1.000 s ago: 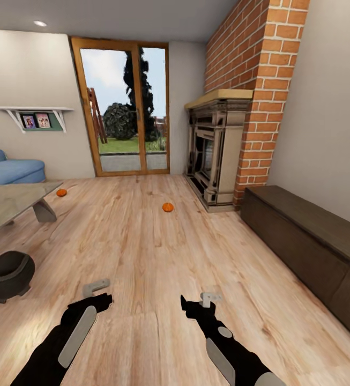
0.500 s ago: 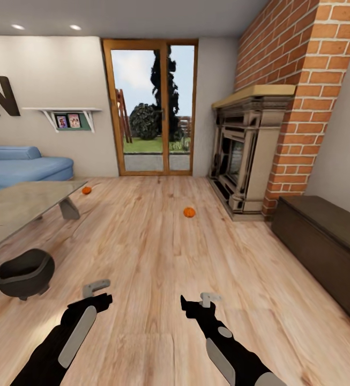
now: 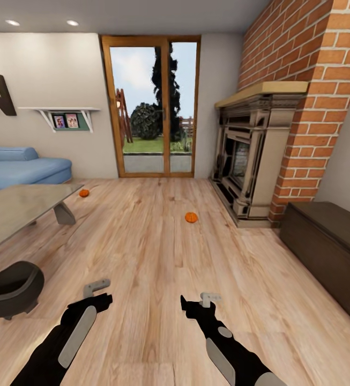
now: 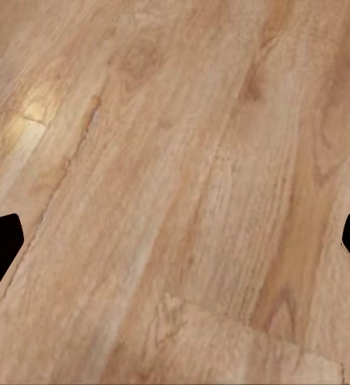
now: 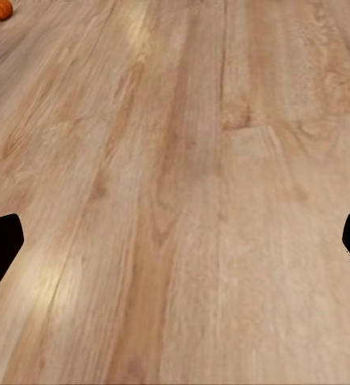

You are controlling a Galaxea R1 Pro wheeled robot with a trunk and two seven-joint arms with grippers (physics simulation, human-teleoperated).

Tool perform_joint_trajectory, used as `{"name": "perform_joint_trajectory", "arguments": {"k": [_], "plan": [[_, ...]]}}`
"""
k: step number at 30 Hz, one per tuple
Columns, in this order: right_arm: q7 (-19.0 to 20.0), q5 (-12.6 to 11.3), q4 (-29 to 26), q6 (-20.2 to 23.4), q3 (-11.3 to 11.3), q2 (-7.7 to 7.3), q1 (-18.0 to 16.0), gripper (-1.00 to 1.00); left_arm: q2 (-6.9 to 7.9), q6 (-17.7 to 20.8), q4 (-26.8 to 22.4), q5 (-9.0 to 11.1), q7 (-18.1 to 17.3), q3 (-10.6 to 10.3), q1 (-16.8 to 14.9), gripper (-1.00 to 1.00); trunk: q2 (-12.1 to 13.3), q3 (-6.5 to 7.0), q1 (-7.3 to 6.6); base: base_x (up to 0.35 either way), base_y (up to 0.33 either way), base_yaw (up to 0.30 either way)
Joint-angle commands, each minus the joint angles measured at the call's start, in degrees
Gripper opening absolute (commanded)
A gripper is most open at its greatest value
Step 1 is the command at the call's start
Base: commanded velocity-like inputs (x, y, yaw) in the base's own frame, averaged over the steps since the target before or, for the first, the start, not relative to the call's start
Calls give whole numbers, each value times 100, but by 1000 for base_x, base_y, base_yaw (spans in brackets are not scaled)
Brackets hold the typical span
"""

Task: Place each of the two pumpkins and all three candles from the living room inside a cabinet in the living room (use any cabinet), then make sure every cabinet is closed, and position the cauldron so it is next to a table in the living room.

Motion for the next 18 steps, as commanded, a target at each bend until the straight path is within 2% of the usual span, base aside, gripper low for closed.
{"name": "perform_joint_trajectory", "arguments": {"k": [1,18], "plan": [[-43,-60,0,-34,47,-5,-7,100,7,4,-7,58,59,-18,-4,100,-2,-6,2,334,0,0],[-43,-60,5,-34,44,-5,-7,100,7,4,-7,58,59,-18,-4,100,-2,-6,2,334,0,0]]}}
